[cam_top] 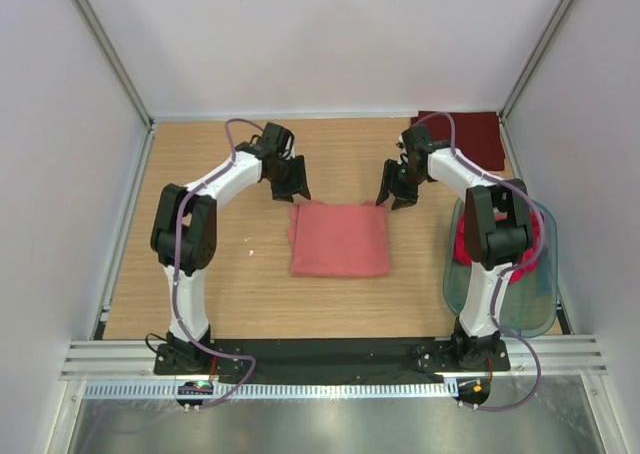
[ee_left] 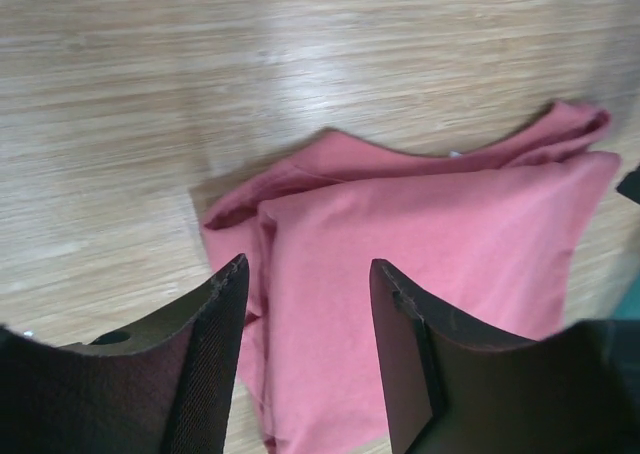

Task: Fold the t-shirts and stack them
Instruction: Fold the tshirt

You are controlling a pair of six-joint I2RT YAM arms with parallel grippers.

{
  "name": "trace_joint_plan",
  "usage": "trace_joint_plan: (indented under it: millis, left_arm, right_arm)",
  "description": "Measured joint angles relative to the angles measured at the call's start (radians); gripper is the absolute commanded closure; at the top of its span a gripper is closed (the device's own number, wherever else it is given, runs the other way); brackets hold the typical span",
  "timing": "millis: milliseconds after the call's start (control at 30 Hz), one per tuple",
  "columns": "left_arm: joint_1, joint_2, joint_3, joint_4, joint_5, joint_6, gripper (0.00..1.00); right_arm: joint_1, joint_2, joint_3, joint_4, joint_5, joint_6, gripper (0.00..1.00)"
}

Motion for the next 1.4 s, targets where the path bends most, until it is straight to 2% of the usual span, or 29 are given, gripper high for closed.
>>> trace_joint_plan:
  millis: [133, 233, 367, 500, 567, 600, 700, 733, 767, 900, 1000, 1100, 1167, 1200, 1233, 1400]
  left_arm:
    - [0.005, 0.038, 0.003, -0.029, -0.01, 0.011, 0.56]
    - [0.005, 0.024, -0.023, -0.032, -0.036, 0.019, 0.56]
    - [0.002, -0.077, -0.073, -0.029, -0.056, 0.013, 0.55]
    - [-0.007, -0.2, -0.114, 0.031, -0.003, -0.038, 0.61]
    - [-0.017, -0.227, -0.144, 0.105, 0.068, -0.082, 0.66]
    - [-0.023, -0.225, -0.161, 0.154, 0.109, -0.11, 0.73]
    - [-0.04, -0.171, -0.229, 0.305, 0.225, -0.196, 0.79]
    - [-0.045, -0.137, -0.245, 0.341, 0.253, -0.219, 0.8]
    - [-0.048, -0.1, -0.256, 0.373, 0.275, -0.24, 0.81]
    - [-0.048, 0.028, -0.303, 0.439, 0.308, -0.287, 0.84]
    - [-0.029, 0.06, -0.316, 0.462, 0.343, -0.306, 0.84]
    - [-0.019, 0.061, -0.3, 0.447, 0.335, -0.274, 0.8]
    - [-0.018, 0.06, -0.288, 0.427, 0.325, -0.245, 0.75]
    - [-0.018, 0.058, -0.283, 0.415, 0.322, -0.235, 0.63]
    - [-0.019, 0.044, -0.278, 0.386, 0.304, -0.211, 0.61]
    - [-0.03, -0.11, -0.322, 0.289, 0.254, -0.173, 0.62]
  right_arm:
    - [0.0, 0.018, 0.0, -0.008, 0.014, -0.003, 0.46]
    - [0.002, 0.02, 0.003, -0.026, 0.023, -0.003, 0.46]
    - [0.008, 0.007, 0.024, -0.06, 0.021, -0.003, 0.46]
    - [0.034, -0.055, 0.01, -0.074, -0.061, 0.003, 0.5]
    - [0.057, -0.111, -0.045, -0.045, -0.148, 0.018, 0.57]
    - [0.069, -0.136, -0.078, -0.027, -0.191, 0.029, 0.6]
    - [0.118, -0.198, -0.208, 0.04, -0.34, 0.051, 0.79]
    - [0.133, -0.209, -0.258, 0.072, -0.384, 0.056, 0.91]
    - [0.146, -0.214, -0.306, 0.093, -0.425, 0.059, 0.97]
    - [0.154, -0.2, -0.502, 0.208, -0.538, 0.095, 0.99]
    - [0.129, -0.126, -0.592, 0.299, -0.583, 0.13, 0.99]
    - [0.113, -0.106, -0.597, 0.372, -0.618, 0.126, 0.98]
    - [0.108, -0.107, -0.581, 0.36, -0.612, 0.127, 0.97]
    - [0.108, -0.11, -0.563, 0.334, -0.604, 0.127, 0.94]
    - [0.108, -0.128, -0.534, 0.306, -0.593, 0.123, 0.94]
    - [0.103, -0.26, -0.517, 0.212, -0.572, 0.105, 0.93]
